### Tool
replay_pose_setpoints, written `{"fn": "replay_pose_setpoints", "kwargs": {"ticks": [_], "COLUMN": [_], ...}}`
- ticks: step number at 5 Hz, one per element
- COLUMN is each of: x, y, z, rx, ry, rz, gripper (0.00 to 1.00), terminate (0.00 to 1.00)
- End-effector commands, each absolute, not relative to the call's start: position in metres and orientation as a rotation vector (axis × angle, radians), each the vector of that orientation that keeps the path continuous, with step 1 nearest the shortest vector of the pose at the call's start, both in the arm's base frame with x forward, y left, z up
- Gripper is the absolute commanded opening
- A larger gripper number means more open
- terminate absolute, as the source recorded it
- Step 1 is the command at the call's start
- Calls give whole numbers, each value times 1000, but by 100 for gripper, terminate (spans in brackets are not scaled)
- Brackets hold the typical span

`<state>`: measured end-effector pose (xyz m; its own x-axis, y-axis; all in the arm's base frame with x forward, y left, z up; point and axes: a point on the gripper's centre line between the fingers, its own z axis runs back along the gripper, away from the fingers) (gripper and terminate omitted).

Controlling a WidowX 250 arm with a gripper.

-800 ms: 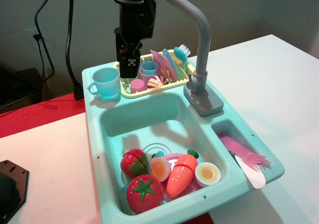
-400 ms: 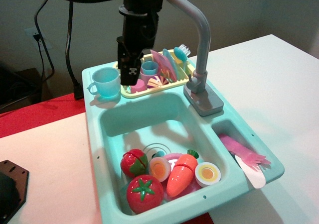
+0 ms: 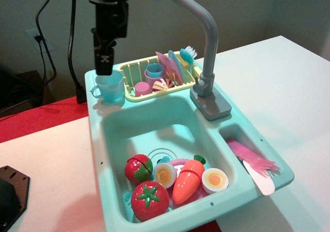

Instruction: Put cup from counter to sink

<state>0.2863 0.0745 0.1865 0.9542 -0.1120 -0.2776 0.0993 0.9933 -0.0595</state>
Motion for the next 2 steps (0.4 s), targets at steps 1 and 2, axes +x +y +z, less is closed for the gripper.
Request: {"fn": "replay_pose_setpoints", "kwargs": {"ticks": [1,2], "x": [266,265], "y": [71,64], "z": [204,207], "rx": [-15,-19], "ry": [227,218], "rz": [-136,-139], "gripper": [100,100], "terminate": [0,0]}}
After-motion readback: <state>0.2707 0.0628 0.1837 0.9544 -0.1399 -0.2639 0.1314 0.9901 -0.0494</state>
